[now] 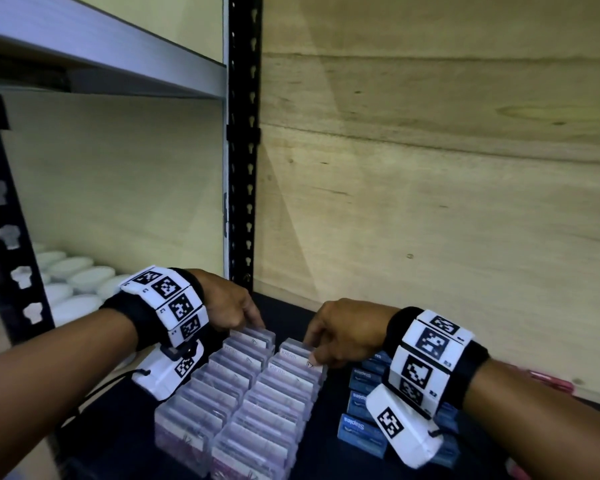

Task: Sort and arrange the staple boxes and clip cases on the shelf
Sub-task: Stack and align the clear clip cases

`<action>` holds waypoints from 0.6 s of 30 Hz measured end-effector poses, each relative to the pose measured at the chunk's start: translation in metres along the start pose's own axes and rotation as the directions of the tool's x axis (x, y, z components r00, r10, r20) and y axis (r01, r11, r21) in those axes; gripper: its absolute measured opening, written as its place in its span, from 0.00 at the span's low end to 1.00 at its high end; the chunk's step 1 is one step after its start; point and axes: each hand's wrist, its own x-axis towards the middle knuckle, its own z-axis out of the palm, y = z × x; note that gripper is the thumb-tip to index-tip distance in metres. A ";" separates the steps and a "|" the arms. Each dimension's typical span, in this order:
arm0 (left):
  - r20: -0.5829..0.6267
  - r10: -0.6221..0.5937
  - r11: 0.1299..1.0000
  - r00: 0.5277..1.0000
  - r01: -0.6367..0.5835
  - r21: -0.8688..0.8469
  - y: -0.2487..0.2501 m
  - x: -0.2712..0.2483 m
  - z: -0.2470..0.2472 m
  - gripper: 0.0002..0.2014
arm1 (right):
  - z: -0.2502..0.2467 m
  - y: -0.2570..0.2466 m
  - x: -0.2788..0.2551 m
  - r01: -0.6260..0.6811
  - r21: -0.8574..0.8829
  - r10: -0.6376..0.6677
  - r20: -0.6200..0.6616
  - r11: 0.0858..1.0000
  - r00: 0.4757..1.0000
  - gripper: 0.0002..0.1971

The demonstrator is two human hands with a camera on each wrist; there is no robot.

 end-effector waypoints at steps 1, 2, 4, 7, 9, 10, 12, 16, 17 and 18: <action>0.002 0.001 1.000 1.000 -0.001 0.000 -0.001 0.000 0.000 0.18 | 0.000 -0.001 0.000 -0.003 0.010 0.003 0.005 1.000 1.000 0.15; 0.002 0.002 1.000 1.000 -0.002 0.003 -0.001 -0.001 0.001 0.18 | 0.000 -0.001 0.000 -0.005 0.016 0.005 0.012 1.000 1.000 0.15; 0.009 0.007 1.000 1.000 -0.008 0.005 -0.001 -0.001 0.001 0.17 | 0.000 -0.002 -0.001 -0.004 0.018 0.003 0.021 1.000 1.000 0.15; 0.042 0.024 0.999 0.999 -0.022 -0.041 -0.002 0.000 0.002 0.16 | 0.000 -0.004 -0.002 -0.001 0.025 0.000 0.029 1.000 1.000 0.14; 0.054 0.030 0.997 0.998 -0.026 -0.070 -0.002 0.002 0.003 0.15 | -0.001 -0.004 -0.002 -0.006 0.048 0.004 0.033 0.999 0.999 0.14; 0.057 0.030 0.996 0.998 -0.025 -0.080 -0.002 0.002 0.004 0.15 | -0.001 -0.004 -0.002 -0.008 0.058 0.006 0.035 0.998 0.999 0.14; 0.060 0.028 0.995 0.998 -0.022 -0.101 0.001 0.002 0.003 0.15 | -0.001 -0.003 -0.002 -0.012 0.070 0.009 0.040 0.997 0.999 0.14; 0.063 0.021 0.991 0.998 -0.013 -0.135 0.007 0.000 0.003 0.17 | -0.001 -0.003 -0.002 -0.016 0.102 0.012 0.049 0.995 0.999 0.15; 0.058 0.020 0.992 0.998 -0.012 -0.123 0.008 0.000 0.003 0.17 | -0.001 -0.003 -0.001 -0.017 0.106 0.012 0.051 0.994 0.999 0.15; 0.051 0.017 0.995 0.999 -0.011 -0.103 0.009 0.000 0.003 0.16 | -0.001 -0.003 -0.001 -0.017 0.110 0.011 0.054 0.994 0.999 0.15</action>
